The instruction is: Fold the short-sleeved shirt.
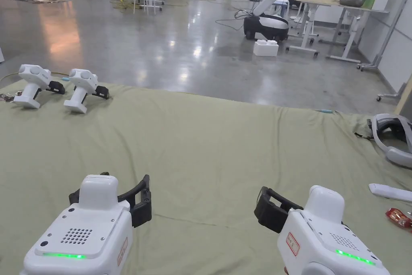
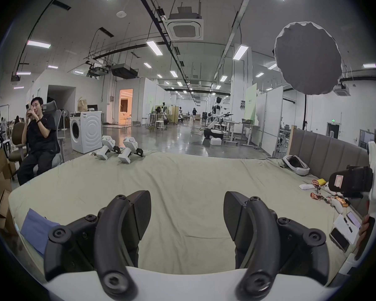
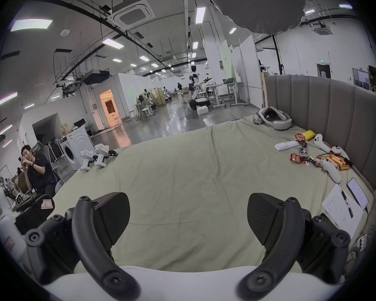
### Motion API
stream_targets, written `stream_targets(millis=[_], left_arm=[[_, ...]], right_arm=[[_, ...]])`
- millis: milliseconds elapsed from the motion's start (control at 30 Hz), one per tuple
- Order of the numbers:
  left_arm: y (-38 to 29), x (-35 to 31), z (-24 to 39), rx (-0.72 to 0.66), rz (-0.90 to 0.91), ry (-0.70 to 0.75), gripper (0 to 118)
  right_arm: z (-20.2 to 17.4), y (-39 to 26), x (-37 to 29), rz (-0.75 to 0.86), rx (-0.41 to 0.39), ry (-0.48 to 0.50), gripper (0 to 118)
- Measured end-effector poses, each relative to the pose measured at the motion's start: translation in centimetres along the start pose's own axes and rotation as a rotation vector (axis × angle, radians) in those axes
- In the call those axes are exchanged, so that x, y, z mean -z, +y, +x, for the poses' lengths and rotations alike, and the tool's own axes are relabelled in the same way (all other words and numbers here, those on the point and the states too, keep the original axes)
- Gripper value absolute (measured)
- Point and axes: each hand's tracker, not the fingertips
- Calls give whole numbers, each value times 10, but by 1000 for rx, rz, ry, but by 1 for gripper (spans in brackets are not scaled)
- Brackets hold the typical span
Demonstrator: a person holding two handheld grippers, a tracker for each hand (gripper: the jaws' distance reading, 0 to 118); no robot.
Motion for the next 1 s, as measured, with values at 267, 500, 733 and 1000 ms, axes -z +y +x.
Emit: stream_targets(millis=[267, 500, 733, 1000], left_arm=[[4, -5, 6, 49, 44, 15, 79], [-1, -6, 5, 51, 68, 14, 80], [2, -1, 7, 50, 47, 2, 80], [4, 20, -13, 38, 27, -9, 80]], right_arm=[[1, -5, 0, 21, -42, -2, 112], [3, -7, 3, -22, -11, 26, 112], [6, -7, 3, -4, -22, -32, 112], [3, -7, 1, -9, -33, 9, 113]])
